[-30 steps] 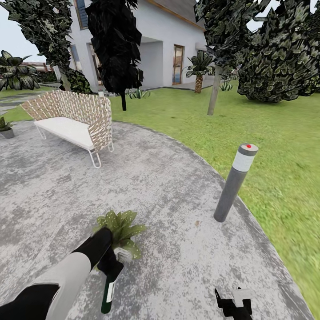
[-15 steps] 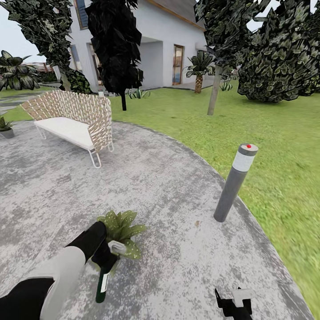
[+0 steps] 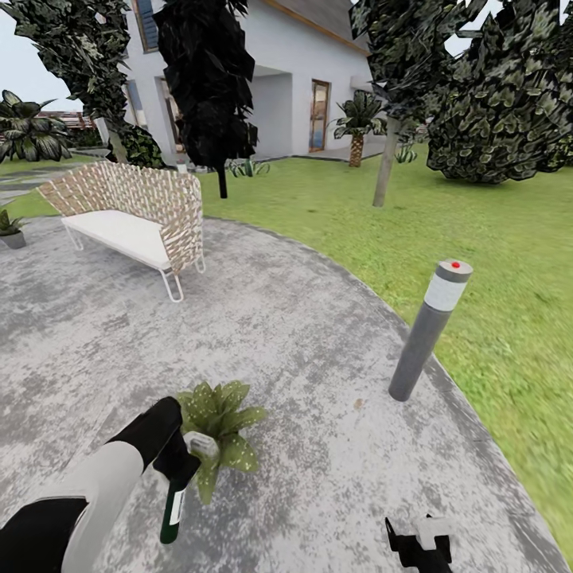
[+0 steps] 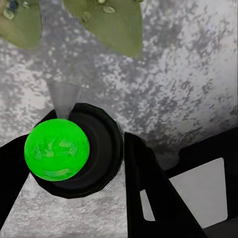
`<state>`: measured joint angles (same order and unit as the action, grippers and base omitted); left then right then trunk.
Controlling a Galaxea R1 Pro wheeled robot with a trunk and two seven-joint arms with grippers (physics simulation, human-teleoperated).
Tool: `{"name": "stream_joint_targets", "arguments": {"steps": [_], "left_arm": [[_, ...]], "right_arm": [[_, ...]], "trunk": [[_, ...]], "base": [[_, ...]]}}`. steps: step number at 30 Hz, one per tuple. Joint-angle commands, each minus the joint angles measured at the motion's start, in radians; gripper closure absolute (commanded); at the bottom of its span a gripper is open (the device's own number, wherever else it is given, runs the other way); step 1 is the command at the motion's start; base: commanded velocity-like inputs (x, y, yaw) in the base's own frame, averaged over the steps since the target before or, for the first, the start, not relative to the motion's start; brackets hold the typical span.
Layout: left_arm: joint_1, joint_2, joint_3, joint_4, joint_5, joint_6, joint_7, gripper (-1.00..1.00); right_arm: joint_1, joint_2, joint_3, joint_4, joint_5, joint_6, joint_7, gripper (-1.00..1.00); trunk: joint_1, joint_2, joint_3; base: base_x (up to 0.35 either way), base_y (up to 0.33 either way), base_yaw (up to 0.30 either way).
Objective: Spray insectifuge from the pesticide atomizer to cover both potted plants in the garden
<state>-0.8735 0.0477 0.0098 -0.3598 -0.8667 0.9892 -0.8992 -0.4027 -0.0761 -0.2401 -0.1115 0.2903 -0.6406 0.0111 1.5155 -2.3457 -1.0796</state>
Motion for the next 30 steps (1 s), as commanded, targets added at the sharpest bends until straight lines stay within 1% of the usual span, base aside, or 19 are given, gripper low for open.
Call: {"name": "stream_joint_targets", "arguments": {"steps": [1,2,3,5,7,9,13,16,20,24,26,27,30], "left_arm": [[0.000,0.000,0.001,-0.002,-0.009,0.003,-0.009,1.00],[0.000,-0.002,0.001,-0.002,-0.009,0.003,-0.009,1.00],[-0.006,0.004,-0.002,-0.008,-0.014,0.006,-0.015,1.00],[-0.017,0.012,-0.001,-0.019,-0.032,0.007,-0.019,1.00],[-0.029,0.011,-0.003,-0.026,-0.042,0.007,-0.019,1.00],[-0.040,0.009,-0.014,-0.028,-0.053,0.006,-0.023,1.00],[-0.062,0.008,-0.036,-0.027,-0.075,0.006,-0.030,1.00],[-0.063,0.006,-0.046,-0.027,-0.093,0.006,-0.030,1.00],[-0.065,0.005,-0.047,-0.027,-0.096,0.007,-0.030,1.00],[-0.066,0.009,-0.047,-0.027,-0.097,0.007,-0.030,1.00],[-0.065,0.014,-0.047,-0.027,-0.097,0.006,-0.030,1.00],[-0.065,0.021,-0.047,-0.027,-0.097,0.006,-0.030,1.00],[-0.064,0.025,-0.047,-0.027,-0.097,0.006,-0.030,1.00]], "right_arm": [[-0.001,0.000,-0.008,0.001,0.009,-0.004,0.001,-1.00],[-0.001,0.000,-0.008,0.000,0.009,-0.004,0.001,-1.00],[0.004,0.005,-0.007,0.006,0.009,-0.003,0.001,-1.00],[0.003,0.017,-0.007,0.017,0.009,-0.004,0.001,-1.00],[0.002,0.026,-0.007,0.020,0.009,-0.004,0.002,-1.00],[0.005,0.038,-0.007,0.031,0.009,-0.004,0.003,-1.00],[0.005,0.042,-0.007,0.044,0.009,-0.005,0.003,-1.00],[0.005,0.042,-0.007,0.044,0.009,-0.004,0.003,-1.00],[0.005,0.041,-0.007,0.044,0.008,-0.005,0.003,-1.00],[0.005,0.041,-0.007,0.044,0.007,-0.005,0.003,-1.00],[0.006,0.041,-0.007,0.044,0.007,-0.005,0.003,-1.00],[0.006,0.041,-0.007,0.044,0.007,-0.005,0.003,-1.00],[0.006,0.041,-0.007,0.044,0.007,-0.005,0.003,-1.00]], "trunk": [[0.000,0.000,-0.001],[0.000,0.000,-0.001],[0.000,0.000,-0.001],[0.000,0.000,-0.001],[0.000,0.000,-0.001],[0.000,0.000,-0.001],[0.000,0.000,-0.001],[0.000,0.000,-0.001],[0.000,0.000,-0.001],[0.000,0.000,-0.001],[0.000,0.000,-0.001],[0.000,0.000,-0.001],[0.000,0.000,-0.001]], "base": [[0.217,0.243,0.000],[0.157,0.270,0.000],[0.000,0.000,0.000],[0.000,0.000,0.000],[0.000,0.000,0.000],[-0.043,0.000,0.000],[-0.262,0.000,0.000],[-0.315,0.000,0.000],[-0.058,0.000,0.000],[-0.005,0.000,0.000],[0.000,0.000,0.000],[0.000,0.000,0.000],[0.000,0.000,0.030]]}}
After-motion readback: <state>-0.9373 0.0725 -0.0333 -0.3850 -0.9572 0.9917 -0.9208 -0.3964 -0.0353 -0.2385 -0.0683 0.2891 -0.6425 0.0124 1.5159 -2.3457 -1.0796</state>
